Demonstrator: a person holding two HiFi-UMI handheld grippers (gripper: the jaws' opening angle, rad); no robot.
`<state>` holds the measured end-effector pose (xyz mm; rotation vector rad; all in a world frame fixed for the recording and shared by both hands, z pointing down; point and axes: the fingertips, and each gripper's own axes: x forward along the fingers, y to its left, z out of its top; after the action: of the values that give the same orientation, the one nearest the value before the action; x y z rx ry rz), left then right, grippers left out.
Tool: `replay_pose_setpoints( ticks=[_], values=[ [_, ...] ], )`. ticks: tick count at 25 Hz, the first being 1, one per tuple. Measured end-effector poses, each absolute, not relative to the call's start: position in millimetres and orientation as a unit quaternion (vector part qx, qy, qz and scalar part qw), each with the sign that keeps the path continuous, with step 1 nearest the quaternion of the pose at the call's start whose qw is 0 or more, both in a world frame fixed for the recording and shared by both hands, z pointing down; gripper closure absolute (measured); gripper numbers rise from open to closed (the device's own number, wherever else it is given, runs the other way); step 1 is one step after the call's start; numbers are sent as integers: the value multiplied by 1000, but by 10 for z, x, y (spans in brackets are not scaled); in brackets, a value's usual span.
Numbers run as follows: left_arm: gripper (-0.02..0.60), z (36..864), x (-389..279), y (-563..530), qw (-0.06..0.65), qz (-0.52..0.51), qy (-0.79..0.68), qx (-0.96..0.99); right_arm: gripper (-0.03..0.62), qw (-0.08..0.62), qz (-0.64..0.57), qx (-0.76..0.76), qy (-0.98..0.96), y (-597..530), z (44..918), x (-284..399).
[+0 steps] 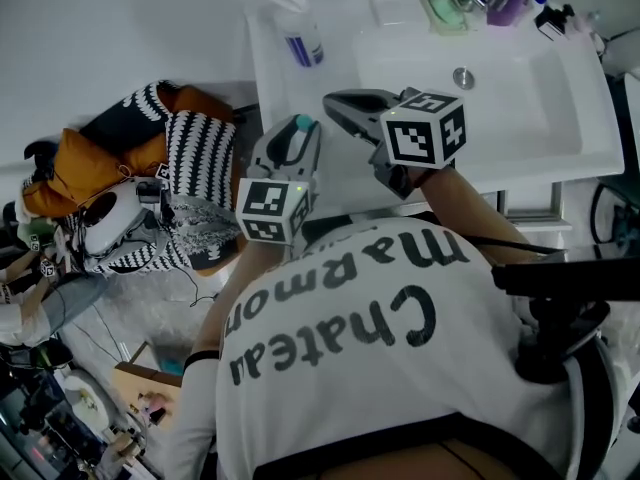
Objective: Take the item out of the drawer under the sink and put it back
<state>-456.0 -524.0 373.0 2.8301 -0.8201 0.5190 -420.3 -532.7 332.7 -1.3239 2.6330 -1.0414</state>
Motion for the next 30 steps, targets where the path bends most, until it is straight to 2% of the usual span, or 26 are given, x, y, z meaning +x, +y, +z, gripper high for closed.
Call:
replay_pose_setpoints(
  ticks=[13,21,23,30],
  values=[
    [471,3757,-4618,-5229,94,183,-252,946,585,14,-324,-460,827,-5182,3238,-4112],
    [474,3462,-4801,-5183,98,127,-314,936,585,12,-302,-453,838,-5087,3143,-4028],
    [529,3360,-4879,-5157,94,112,-338,930,585,9,-295,-448,844,-5084,3120,-4002],
    [571,3237,-5128,-4894,101,71,-421,899,585,-16,-267,-412,871,-4977,3152,-3965]
  ],
)
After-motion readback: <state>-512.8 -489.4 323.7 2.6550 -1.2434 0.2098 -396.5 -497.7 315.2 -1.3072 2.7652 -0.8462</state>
